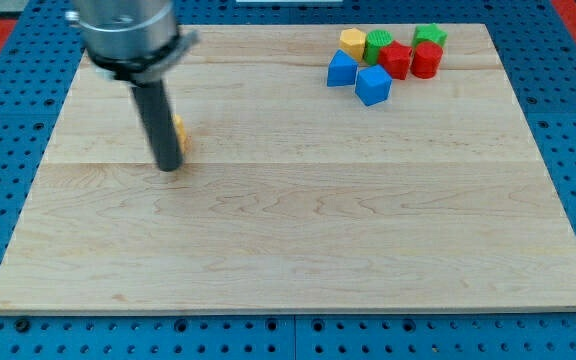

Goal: Move the yellow heart to the left of the yellow hexagon

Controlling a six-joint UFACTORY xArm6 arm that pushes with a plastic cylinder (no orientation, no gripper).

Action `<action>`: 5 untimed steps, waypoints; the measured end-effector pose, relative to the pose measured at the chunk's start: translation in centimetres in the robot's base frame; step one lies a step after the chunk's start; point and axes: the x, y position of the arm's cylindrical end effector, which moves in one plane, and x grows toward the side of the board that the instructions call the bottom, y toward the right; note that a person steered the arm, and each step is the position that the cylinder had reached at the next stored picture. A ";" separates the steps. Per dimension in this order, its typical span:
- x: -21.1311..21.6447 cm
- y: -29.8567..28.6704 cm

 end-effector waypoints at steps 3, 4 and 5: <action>-9.5 3.7; -12.3 1.7; -11.4 1.1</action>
